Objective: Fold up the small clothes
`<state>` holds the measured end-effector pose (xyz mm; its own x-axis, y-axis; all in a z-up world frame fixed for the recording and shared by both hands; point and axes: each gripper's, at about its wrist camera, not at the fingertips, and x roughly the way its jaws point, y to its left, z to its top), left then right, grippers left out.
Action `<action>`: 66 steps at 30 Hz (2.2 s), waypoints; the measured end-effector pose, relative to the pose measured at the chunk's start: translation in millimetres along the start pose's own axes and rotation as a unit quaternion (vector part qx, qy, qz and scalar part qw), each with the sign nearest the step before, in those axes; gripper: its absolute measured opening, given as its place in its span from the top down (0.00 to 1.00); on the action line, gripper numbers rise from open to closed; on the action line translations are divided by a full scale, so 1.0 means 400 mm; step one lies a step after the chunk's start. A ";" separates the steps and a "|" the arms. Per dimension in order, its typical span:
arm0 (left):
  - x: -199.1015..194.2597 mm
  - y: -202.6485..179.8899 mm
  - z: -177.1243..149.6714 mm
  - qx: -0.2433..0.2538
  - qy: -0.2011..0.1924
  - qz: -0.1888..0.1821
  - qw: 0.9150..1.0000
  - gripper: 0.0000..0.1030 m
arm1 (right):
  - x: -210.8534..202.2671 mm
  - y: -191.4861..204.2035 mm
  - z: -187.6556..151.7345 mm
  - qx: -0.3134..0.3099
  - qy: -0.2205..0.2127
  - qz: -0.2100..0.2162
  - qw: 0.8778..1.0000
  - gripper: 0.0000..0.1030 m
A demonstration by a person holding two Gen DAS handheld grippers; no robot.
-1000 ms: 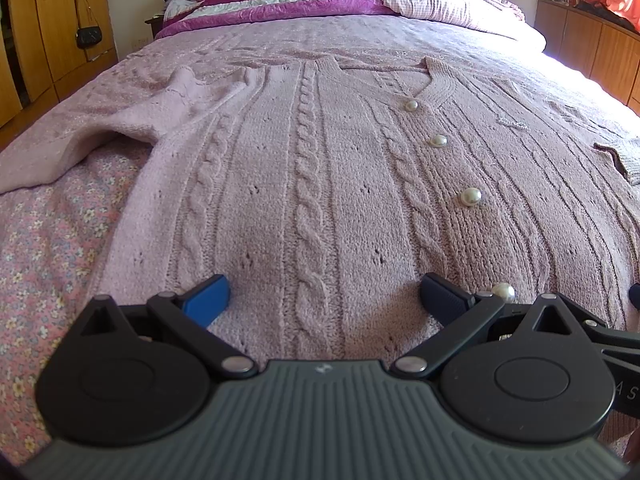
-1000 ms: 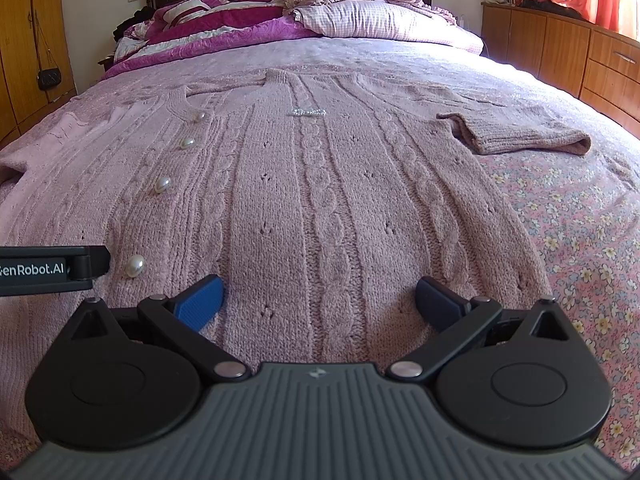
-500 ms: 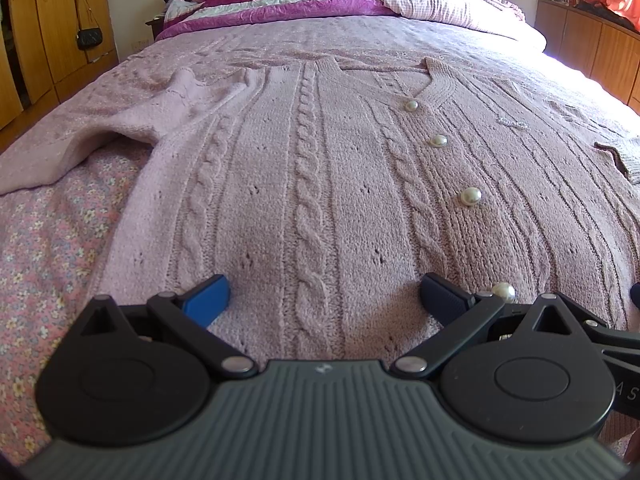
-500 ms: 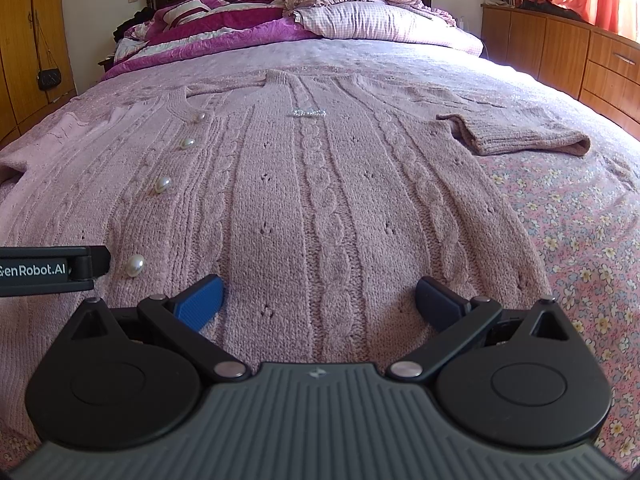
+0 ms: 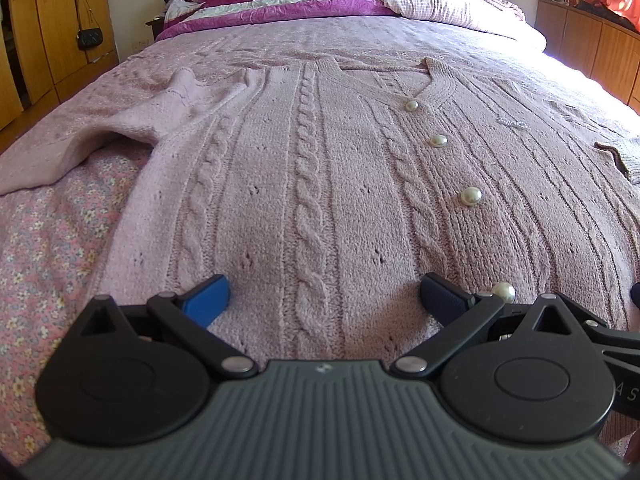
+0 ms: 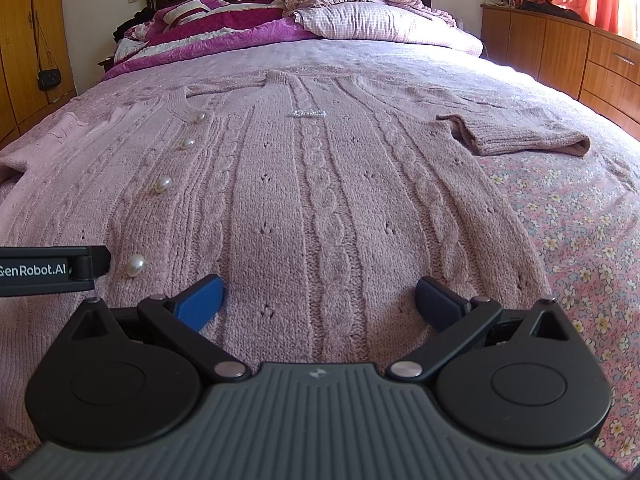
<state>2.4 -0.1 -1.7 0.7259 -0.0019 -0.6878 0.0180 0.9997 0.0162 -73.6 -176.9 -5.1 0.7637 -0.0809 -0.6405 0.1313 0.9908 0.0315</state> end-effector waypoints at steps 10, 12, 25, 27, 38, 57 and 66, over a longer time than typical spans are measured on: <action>0.000 0.000 0.000 0.000 0.000 0.000 1.000 0.00 | 0.001 0.000 0.001 0.000 0.000 0.000 1.000 0.00; -0.001 0.000 0.001 0.000 0.000 0.000 1.000 0.00 | 0.001 0.001 0.001 0.000 0.000 0.000 1.000 0.00; -0.004 0.007 -0.004 -0.006 -0.004 -0.006 1.000 0.00 | 0.002 0.001 -0.001 0.001 0.002 0.001 1.000 0.00; -0.003 0.007 -0.001 -0.004 -0.001 -0.005 1.000 0.00 | 0.011 -0.005 0.002 0.001 0.007 0.003 1.000 0.00; 0.002 0.005 0.000 0.000 0.003 -0.003 1.000 0.00 | 0.003 -0.136 0.112 0.042 0.040 0.118 0.991 0.00; -0.002 -0.006 -0.010 0.004 -0.006 0.007 1.000 0.00 | 0.251 -0.428 0.338 0.054 -0.008 0.041 0.998 0.09; -0.002 -0.009 -0.011 0.007 -0.011 0.010 1.000 0.00 | 0.325 -0.418 0.334 0.004 -0.006 -0.001 1.000 0.27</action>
<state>-1.4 -3.5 -4.5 0.7411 0.0165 -0.6711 0.0133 0.9991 0.0393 87.9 -367.4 8.9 0.7707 -0.0842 -0.6316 0.1380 0.9898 0.0365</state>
